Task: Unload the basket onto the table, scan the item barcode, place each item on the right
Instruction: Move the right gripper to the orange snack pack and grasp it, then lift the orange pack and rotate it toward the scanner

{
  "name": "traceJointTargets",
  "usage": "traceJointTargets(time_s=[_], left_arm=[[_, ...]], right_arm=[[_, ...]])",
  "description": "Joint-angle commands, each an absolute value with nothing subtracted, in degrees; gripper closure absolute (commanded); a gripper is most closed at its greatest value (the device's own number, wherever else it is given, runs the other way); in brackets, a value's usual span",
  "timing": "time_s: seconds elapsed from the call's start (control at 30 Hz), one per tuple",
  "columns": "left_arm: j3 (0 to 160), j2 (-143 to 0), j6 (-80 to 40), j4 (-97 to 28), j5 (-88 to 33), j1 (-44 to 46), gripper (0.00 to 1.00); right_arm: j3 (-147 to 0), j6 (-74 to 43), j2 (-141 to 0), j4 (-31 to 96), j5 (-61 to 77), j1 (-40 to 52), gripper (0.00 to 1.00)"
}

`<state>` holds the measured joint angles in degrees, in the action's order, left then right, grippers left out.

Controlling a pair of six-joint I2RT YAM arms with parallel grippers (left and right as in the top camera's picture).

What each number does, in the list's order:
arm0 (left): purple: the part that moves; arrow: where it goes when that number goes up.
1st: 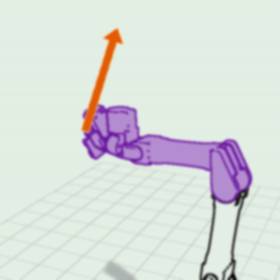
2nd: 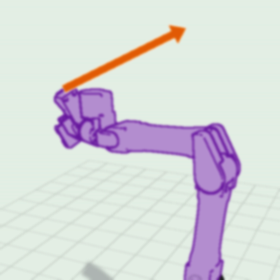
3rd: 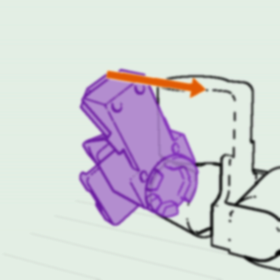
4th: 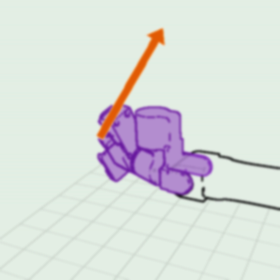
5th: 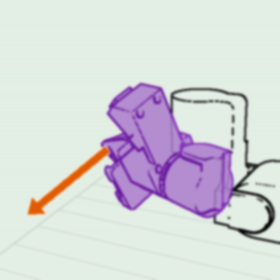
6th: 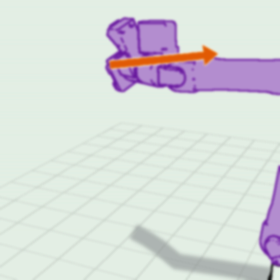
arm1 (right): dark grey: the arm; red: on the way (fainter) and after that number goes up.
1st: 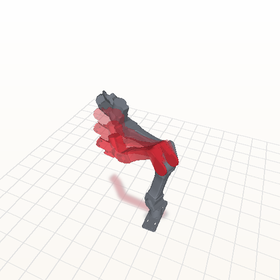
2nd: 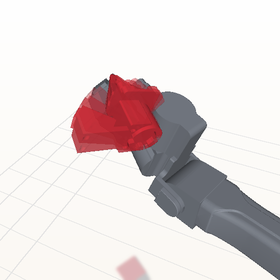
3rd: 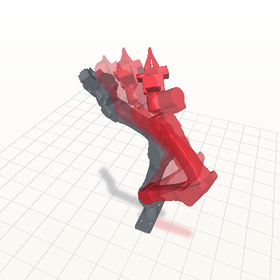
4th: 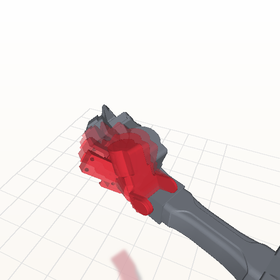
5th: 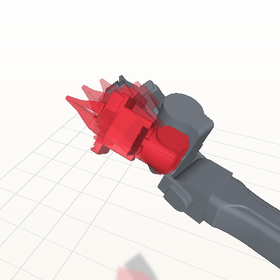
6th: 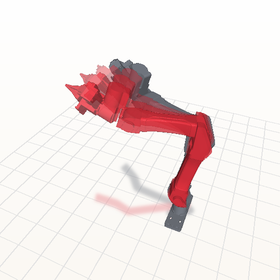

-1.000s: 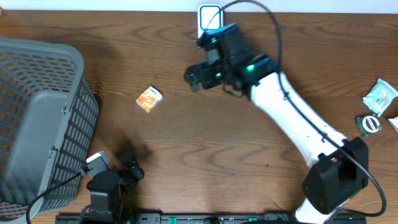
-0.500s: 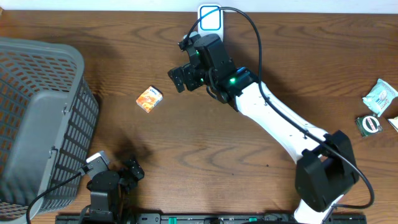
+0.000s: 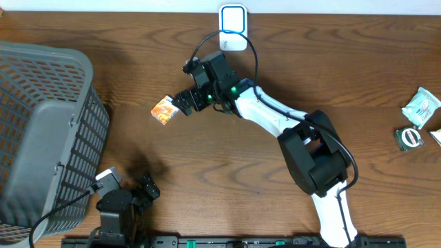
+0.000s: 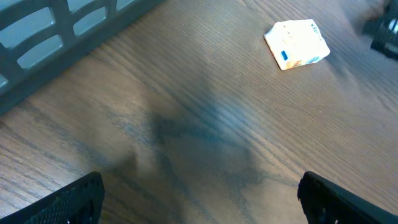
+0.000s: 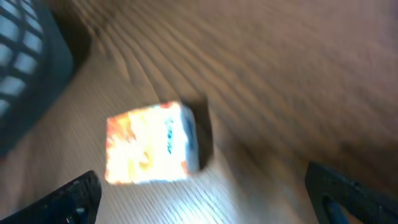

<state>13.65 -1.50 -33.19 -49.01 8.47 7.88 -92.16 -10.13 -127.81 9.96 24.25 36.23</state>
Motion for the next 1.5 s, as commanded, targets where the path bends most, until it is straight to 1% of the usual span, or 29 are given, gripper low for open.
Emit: traceJointTargets(time_s=[0.0, 0.27, 0.33, 0.37, 0.43, 0.6, 0.73, 0.8, 0.87, 0.9, 0.97, 1.0, 1.07, 1.3, 1.47], left_arm=[[13.3, -1.4, -32.9, -52.4, 10.1, 7.7, 0.02], [13.3, -1.4, -32.9, -52.4, 10.1, 7.7, 0.02], [13.3, -1.4, -32.9, -52.4, 10.1, 7.7, 0.02], [13.3, -1.4, -32.9, -52.4, 10.1, 7.7, 0.02], [13.3, -1.4, -32.9, -52.4, 10.1, 7.7, 0.02], [13.3, -1.4, -32.9, -52.4, 10.1, 7.7, 0.02], [13.3, -1.4, -32.9, -52.4, 10.1, 7.7, 0.02], [13.3, -1.4, -32.9, -52.4, 10.1, 7.7, 0.02], [13.3, -1.4, -32.9, -52.4, 10.1, 7.7, 0.02], [13.3, -1.4, -32.9, -52.4, 10.1, 7.7, 0.02], [13.3, -1.4, -32.9, -52.4, 10.1, 7.7, 0.02], [13.3, -1.4, -32.9, -52.4, 10.1, 7.7, 0.02], [13.3, -1.4, -32.9, -52.4, 10.1, 7.7, 0.02], [13.3, -1.4, -32.9, -52.4, 10.1, 7.7, 0.02], [13.3, -1.4, -32.9, -52.4, 10.1, 7.7, 0.02]], right_arm=[[-95.6, -11.8, -127.7, 8.1, 27.8, 36.4, 0.01], [-95.8, -15.0, -131.5, 0.1, 31.2, 37.3, 0.03], [-96.8, -16.3, -133.7, -0.4, 31.2, 37.6, 0.06], [-97.7, -16.3, -135.2, -0.3, 31.2, 38.2, 0.11], [-98.0, -16.2, -136.1, -0.5, 30.9, 38.9, 0.16], [-98.5, -15.8, -137.9, -0.6, 30.4, 39.9, 0.18], [-98.6, -15.8, -139.7, -0.3, 30.3, 40.4, 0.23], [-98.6, -15.8, -140.6, 0.8, 30.3, 40.5, 0.37], [-98.6, -15.8, -140.6, 2.3, 29.4, 40.5, 0.46], [-98.6, -15.6, -140.6, 3.6, 28.0, 40.4, 0.53], [-98.6, -15.3, -140.6, 5.5, 25.8, 40.4, 0.72], [-98.6, -15.1, -140.6, 6.2, 25.4, 40.2, 0.79], [-98.6, -15.2, -140.6, 7.7, 25.5, 39.8, 0.99], [-98.6, -15.2, -138.4, 16.3, 25.8, 38.0, 0.99], [-98.6, -15.3, -132.0, 29.1, 25.8, 36.0, 0.99]])
